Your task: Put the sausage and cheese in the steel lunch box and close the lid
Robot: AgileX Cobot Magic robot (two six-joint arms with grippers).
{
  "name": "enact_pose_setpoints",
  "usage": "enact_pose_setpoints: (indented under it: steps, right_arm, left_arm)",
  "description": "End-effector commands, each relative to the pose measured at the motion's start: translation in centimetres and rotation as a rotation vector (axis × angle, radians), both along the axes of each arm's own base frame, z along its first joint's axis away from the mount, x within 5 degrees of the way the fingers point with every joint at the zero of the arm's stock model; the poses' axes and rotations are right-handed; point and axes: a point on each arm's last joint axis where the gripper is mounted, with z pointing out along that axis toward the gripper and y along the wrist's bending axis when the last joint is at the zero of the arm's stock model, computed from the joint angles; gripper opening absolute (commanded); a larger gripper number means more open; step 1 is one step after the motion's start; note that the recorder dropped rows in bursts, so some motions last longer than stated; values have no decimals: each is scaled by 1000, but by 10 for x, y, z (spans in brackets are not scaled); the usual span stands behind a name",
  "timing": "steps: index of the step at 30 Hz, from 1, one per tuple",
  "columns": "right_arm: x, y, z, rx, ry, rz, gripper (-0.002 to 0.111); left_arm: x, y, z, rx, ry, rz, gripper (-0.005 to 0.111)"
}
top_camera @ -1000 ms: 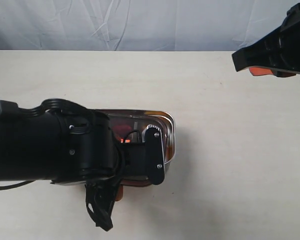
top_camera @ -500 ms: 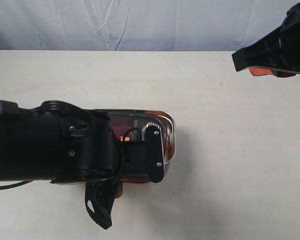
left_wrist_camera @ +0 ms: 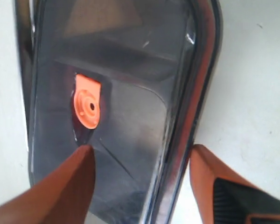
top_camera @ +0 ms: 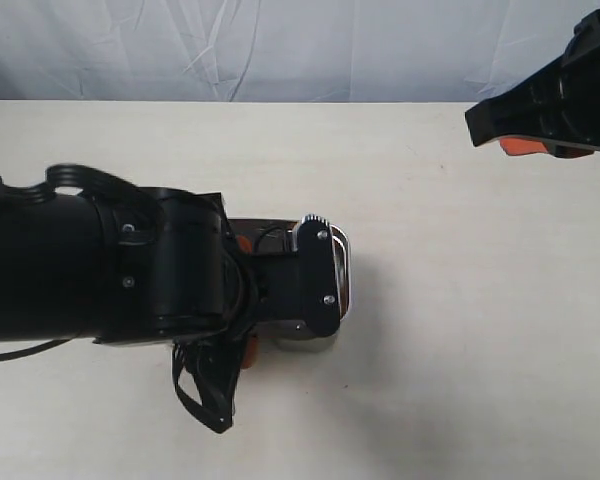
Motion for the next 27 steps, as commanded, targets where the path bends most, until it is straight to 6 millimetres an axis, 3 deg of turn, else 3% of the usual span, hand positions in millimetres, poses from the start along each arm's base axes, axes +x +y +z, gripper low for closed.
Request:
enact_pose_setpoints:
  steps: [1, 20, 25, 27]
  right_arm:
    - [-1, -2, 1, -8, 7, -1, -1]
    - [-9, -5, 6, 21, 6, 0, -1]
    - [-11, -7, 8, 26, -1, 0, -1]
    - [-11, -7, 8, 25, -2, 1, -1]
  left_arm:
    - [1, -3, 7, -29, -17, -2, 57]
    - [0, 3, 11, 5, -20, 21, 57]
    - [-4, 12, 24, -17, -22, 96, 56]
    - [-6, 16, 39, -97, -42, 140, 49]
